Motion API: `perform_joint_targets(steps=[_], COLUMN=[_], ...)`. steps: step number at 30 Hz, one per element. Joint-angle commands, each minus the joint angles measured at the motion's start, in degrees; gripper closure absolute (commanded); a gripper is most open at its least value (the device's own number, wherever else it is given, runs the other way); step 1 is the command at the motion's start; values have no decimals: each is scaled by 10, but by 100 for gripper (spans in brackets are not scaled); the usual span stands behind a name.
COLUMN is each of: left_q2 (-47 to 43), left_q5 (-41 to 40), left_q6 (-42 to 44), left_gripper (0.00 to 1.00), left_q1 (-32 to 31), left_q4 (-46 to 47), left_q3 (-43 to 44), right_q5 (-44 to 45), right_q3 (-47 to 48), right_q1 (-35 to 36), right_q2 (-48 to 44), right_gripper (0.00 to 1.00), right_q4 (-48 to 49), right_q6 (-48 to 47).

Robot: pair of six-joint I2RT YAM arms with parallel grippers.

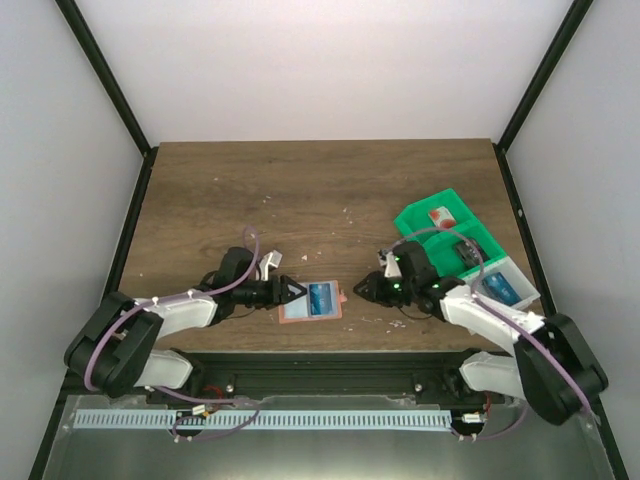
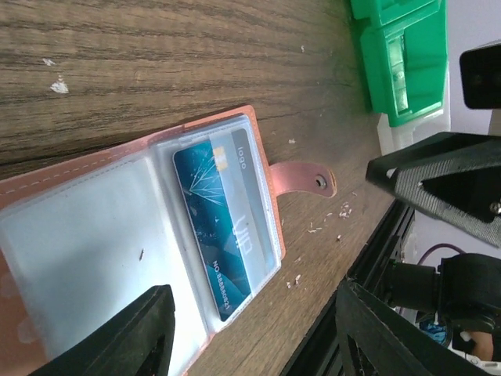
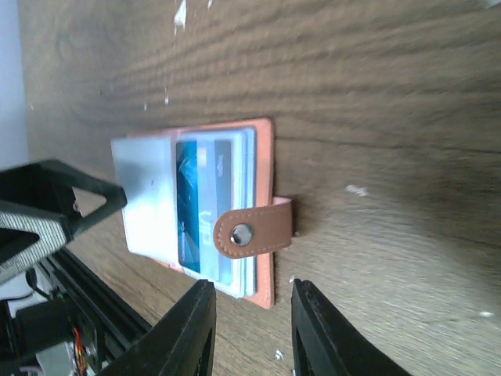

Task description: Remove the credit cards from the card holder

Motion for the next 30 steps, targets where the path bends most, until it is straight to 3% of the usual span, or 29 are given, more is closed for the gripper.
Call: perform_joint_targets(steps=[1,19,30], left_q2=[22,77,103], left_q5=[12,17,21], left_q6=[-5,-15,-27], left_gripper=[43,52,55], left_q1=[1,1,-4], left_q4=[60,111,134], left_q3=[-11,-28,-28], right_q5=[14,22,41], right_q3=[45,114,121], right_q1=[52,145,153], right_q2=[48,159,208], right_gripper=[72,73,73], right_q4=[43,84,85], right_q6=[-2,27,24])
